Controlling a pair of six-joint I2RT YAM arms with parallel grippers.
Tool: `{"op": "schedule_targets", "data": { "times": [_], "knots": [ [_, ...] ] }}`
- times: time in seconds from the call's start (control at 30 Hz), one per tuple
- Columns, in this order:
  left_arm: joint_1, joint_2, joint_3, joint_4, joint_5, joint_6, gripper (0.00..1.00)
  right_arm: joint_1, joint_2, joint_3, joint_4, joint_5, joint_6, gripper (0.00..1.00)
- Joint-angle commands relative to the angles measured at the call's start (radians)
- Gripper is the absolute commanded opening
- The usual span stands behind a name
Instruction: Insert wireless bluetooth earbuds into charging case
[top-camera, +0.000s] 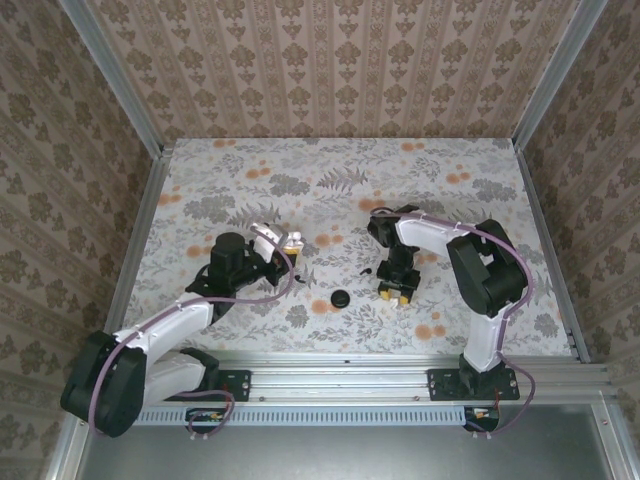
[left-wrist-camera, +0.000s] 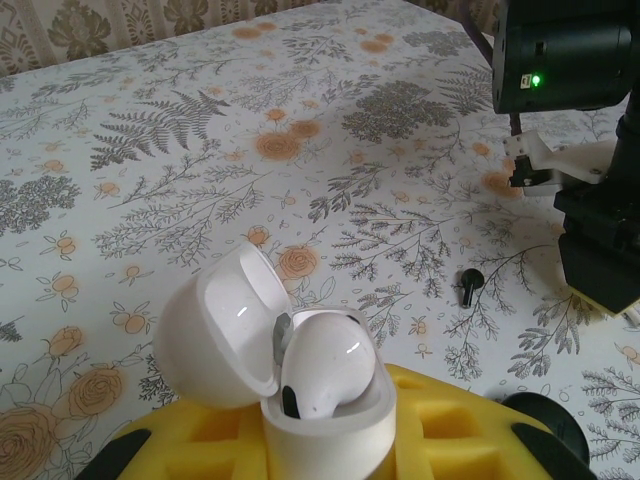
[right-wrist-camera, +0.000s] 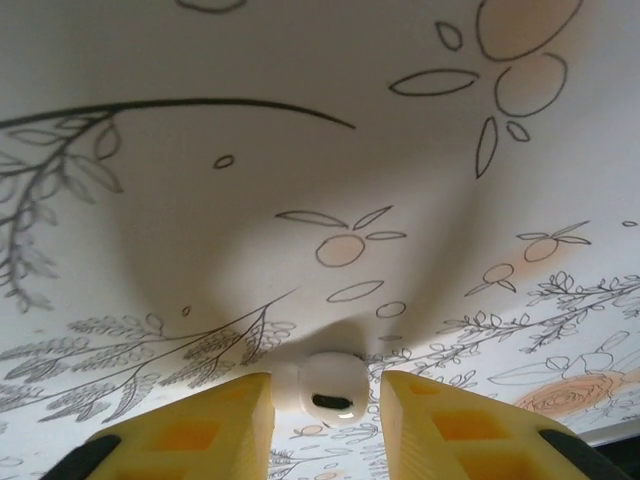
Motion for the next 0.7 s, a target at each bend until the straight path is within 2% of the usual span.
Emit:
{"op": "schedule_targets", "data": {
  "times": [0.0, 0.3, 0.67],
  "knots": [
    [0.006, -0.017, 0.021, -0.016, -0.005, 0.019, 0.1, -0.01, 0.022, -0.019, 0.018, -0.013, 0.015, 0.31],
    [0.005, -0.007, 0.021, -0.017, -0.006, 0.019, 0.1, -0.019, 0.015, -0.025, 0.045, 0.005, -0.014, 0.26],
    [-0.029, 0.151, -0.019, 0.214, 0.051, -0.047, 0.1, 0.028, -0.201, 0.023, 0.171, 0.091, -0.036, 0.25]
  ]
}}
